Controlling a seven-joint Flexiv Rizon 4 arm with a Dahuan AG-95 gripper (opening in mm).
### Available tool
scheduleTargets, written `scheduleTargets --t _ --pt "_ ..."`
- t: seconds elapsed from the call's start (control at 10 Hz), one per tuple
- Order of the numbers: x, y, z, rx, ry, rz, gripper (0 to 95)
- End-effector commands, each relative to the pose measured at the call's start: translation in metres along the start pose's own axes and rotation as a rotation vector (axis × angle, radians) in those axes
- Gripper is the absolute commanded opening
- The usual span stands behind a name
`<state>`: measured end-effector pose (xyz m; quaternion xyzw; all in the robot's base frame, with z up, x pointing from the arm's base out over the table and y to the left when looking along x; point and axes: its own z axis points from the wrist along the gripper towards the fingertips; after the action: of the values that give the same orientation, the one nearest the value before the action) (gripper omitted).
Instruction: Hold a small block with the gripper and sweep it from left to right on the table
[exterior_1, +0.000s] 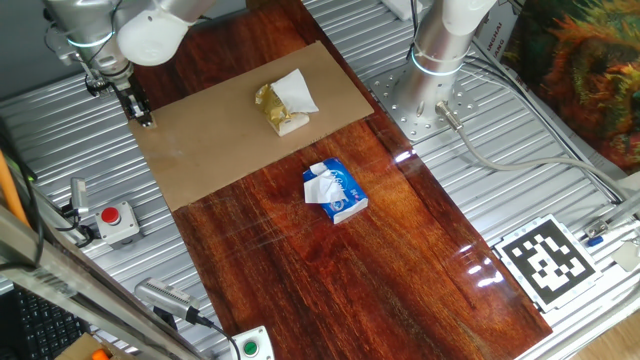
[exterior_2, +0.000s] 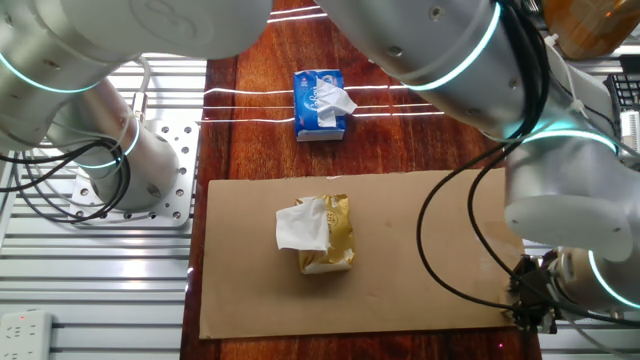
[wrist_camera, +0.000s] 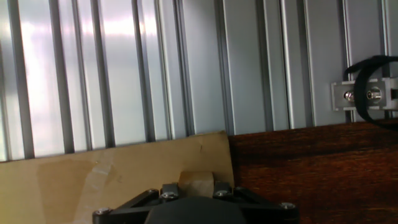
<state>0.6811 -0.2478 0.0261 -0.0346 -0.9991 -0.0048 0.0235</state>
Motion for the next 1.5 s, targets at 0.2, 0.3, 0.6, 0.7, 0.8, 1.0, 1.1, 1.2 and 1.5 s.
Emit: scheduleTargets --t 0.2,0.3,0.6,0.7,0.8,1.0,1.1,1.2,1.5 --pt "0.003 0.0 0.001 -0.003 0.014 0.009 19.0" --pt "0.004 0.001 0.0 0.008 -0.003 0.008 19.0" --pt "0.007 0.0 0.002 0.003 0.004 0.009 19.0" --pt "0.009 0.0 0.002 0.001 0.015 0.01 19.0" --pt "0.01 0.0 0.002 -0.003 -0.01 0.012 19.0" --pt "0.01 0.0 0.002 0.009 -0.004 0.006 19.0" --pt "0.011 0.0 0.001 0.004 0.01 0.01 19.0" --pt "0.012 0.0 0.0 0.006 0.012 0.01 19.0" --pt "0.014 0.0 -0.001 0.001 0.007 0.011 19.0"
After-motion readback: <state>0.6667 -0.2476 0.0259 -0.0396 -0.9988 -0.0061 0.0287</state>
